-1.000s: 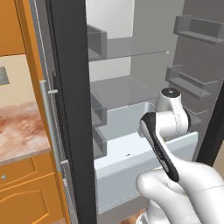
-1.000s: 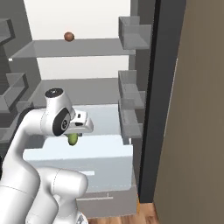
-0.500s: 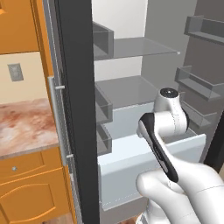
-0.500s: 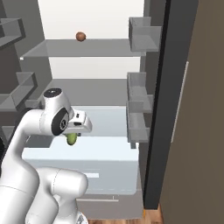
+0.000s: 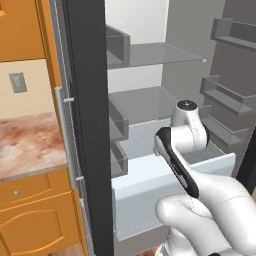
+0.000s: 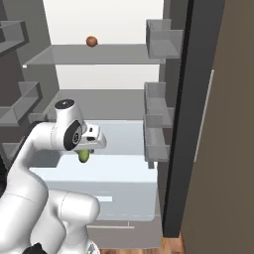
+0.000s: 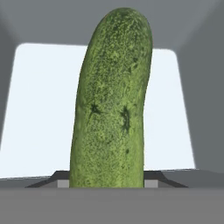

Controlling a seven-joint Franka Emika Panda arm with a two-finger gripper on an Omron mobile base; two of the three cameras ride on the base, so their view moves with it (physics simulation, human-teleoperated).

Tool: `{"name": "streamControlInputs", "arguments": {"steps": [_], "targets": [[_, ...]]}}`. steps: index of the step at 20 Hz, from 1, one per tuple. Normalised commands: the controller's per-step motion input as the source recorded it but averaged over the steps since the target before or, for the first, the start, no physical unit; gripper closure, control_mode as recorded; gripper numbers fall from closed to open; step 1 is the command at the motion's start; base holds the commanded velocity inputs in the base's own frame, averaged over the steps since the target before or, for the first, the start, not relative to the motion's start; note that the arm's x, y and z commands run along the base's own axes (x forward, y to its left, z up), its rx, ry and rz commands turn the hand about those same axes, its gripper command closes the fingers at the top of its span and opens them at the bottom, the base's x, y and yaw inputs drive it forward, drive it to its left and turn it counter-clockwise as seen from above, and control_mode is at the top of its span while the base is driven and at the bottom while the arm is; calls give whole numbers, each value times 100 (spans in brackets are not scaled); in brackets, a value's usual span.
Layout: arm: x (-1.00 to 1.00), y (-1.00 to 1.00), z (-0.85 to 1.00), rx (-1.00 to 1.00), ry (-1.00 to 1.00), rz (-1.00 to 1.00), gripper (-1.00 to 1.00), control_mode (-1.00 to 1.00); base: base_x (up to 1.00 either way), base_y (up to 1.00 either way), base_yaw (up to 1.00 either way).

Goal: Place the broccoli and cucumber inside the fridge drawer. Close the drawer after placing the vegetables.

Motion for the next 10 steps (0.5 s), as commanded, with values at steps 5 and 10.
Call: {"name": "streamControlInputs", "arguments": {"steps": [5, 10], "targets": [[65, 3, -63, -1, 16, 0, 100, -100, 0, 0, 0], [53, 5, -96, 0, 16, 0, 100, -100, 0, 0, 0]]}}
